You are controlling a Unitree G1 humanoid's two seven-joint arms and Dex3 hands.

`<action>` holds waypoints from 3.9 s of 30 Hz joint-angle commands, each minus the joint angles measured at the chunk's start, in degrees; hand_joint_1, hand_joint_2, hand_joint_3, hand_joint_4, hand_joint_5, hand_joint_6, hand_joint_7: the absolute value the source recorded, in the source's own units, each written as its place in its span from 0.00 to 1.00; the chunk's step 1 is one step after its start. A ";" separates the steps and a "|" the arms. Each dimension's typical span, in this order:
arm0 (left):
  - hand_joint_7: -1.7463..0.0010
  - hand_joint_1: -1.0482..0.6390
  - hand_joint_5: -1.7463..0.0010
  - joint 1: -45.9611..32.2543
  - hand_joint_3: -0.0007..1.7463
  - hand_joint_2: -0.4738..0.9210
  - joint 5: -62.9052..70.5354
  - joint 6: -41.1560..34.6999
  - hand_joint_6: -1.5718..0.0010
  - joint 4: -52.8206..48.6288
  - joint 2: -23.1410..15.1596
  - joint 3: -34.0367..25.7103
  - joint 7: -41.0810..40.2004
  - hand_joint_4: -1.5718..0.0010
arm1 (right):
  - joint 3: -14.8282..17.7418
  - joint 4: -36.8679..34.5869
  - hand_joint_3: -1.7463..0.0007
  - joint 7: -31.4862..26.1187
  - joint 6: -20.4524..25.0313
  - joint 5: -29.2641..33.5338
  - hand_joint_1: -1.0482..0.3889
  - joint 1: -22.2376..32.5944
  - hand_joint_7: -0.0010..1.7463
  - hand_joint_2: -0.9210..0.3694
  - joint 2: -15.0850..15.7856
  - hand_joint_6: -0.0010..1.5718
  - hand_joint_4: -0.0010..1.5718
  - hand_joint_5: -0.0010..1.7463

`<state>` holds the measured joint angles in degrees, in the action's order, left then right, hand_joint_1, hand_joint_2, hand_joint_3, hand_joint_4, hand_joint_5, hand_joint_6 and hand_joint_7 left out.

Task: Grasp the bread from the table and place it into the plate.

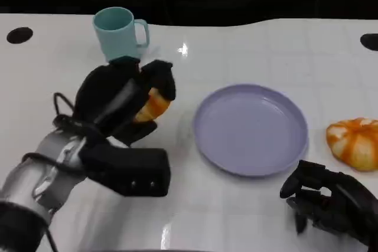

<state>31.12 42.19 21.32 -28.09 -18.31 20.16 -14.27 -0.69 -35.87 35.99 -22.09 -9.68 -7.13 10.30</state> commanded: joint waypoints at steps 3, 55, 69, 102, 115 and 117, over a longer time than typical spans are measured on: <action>0.00 0.51 0.00 6.53 0.58 0.71 -0.53 1.15 0.62 -7.00 3.36 1.89 -0.51 0.47 | -0.04 -1.01 0.83 -0.32 1.37 1.05 0.38 1.65 0.81 0.00 0.85 0.40 0.42 1.00; 0.66 0.23 0.48 26.25 0.24 1.00 3.07 0.59 0.96 -35.09 22.58 16.35 6.43 0.97 | -0.21 1.98 0.82 -0.18 3.11 -0.13 0.38 3.29 0.82 0.00 0.76 0.40 0.43 1.00; 0.90 0.03 0.88 25.58 0.42 1.00 3.12 -1.75 1.00 -31.83 20.51 17.27 12.15 1.00 | -0.06 1.26 0.82 0.19 2.42 -0.40 0.38 3.04 0.82 0.00 0.89 0.40 0.44 1.00; 0.67 0.20 0.45 1.66 0.34 1.00 -12.38 12.61 0.72 -2.63 7.16 2.60 10.15 0.80 | -0.24 0.13 0.83 -0.34 2.33 0.45 0.38 2.36 0.81 0.00 1.47 0.40 0.42 1.00; 0.42 0.25 0.25 -8.31 0.27 1.00 -29.74 20.69 0.66 -1.86 10.15 -3.64 16.59 0.64 | -0.25 -0.29 0.82 -0.16 1.86 0.39 0.38 2.18 0.81 0.00 1.56 0.40 0.42 1.00; 0.33 0.25 0.16 -10.09 0.28 1.00 -32.43 21.20 0.68 -1.47 10.76 -4.52 17.97 0.66 | -0.16 -0.28 0.82 0.11 2.22 0.08 0.38 2.15 0.81 0.00 1.50 0.40 0.42 1.00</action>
<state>23.29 13.04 41.77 -30.63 -7.84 17.07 1.85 -0.88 -34.85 35.91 -21.70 -10.65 -6.39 10.62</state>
